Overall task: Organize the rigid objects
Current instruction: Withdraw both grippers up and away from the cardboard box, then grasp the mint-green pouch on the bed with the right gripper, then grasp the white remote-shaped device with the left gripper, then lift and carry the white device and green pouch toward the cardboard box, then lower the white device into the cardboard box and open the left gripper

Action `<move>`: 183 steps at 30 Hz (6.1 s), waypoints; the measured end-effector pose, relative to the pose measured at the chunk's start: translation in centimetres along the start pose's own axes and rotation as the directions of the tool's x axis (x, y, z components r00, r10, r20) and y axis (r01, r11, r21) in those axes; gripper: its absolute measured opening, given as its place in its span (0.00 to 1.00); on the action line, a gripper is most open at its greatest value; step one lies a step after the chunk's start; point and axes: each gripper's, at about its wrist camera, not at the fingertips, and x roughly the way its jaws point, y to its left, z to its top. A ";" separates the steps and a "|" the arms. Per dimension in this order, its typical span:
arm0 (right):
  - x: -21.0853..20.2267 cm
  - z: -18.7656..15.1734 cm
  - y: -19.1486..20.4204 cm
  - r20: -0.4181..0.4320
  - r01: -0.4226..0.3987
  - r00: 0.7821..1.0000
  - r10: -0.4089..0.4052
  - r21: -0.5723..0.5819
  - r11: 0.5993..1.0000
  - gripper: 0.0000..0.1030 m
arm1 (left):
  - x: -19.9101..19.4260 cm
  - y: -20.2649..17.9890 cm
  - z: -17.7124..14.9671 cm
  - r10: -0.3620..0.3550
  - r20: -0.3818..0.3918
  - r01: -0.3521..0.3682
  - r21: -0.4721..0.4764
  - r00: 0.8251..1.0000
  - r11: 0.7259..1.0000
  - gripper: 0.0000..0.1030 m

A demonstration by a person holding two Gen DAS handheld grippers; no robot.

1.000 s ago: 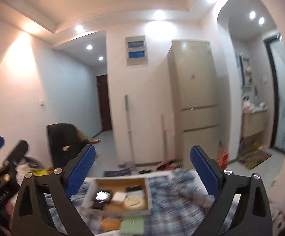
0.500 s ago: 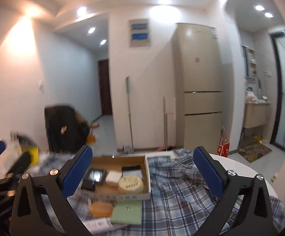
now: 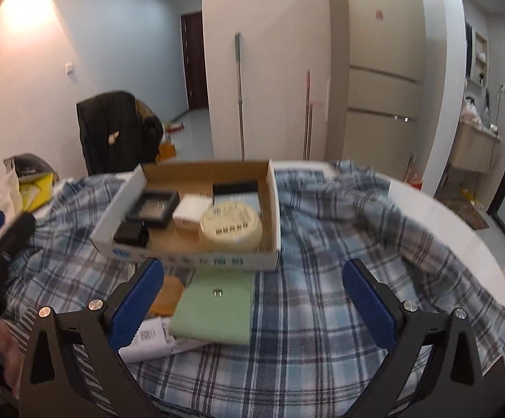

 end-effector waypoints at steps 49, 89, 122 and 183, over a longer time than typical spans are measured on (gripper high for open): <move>5.0 -5.0 -1.9 -0.432 -0.027 0.902 -0.001 -0.059 0.998 0.71 | 0.1 0.5 0.0 0.065 -0.011 -0.065 -0.003 0.998 0.998 1.00; -0.6 -3.1 -4.3 -0.166 -0.030 0.986 0.025 -0.029 0.999 0.66 | 9.4 -7.4 -5.3 -0.280 -0.795 0.626 0.154 0.538 0.764 0.50; -1.0 -3.5 -3.6 -0.150 -0.010 0.989 -0.005 -0.097 0.995 0.66 | 5.5 -4.2 -3.5 -0.257 -0.822 0.525 0.059 0.509 0.849 0.42; 8.9 11.9 -1.6 -0.133 -0.018 0.990 0.051 0.235 0.972 0.66 | 20.3 -2.4 3.8 -0.076 -0.544 0.061 -0.045 0.836 0.997 0.41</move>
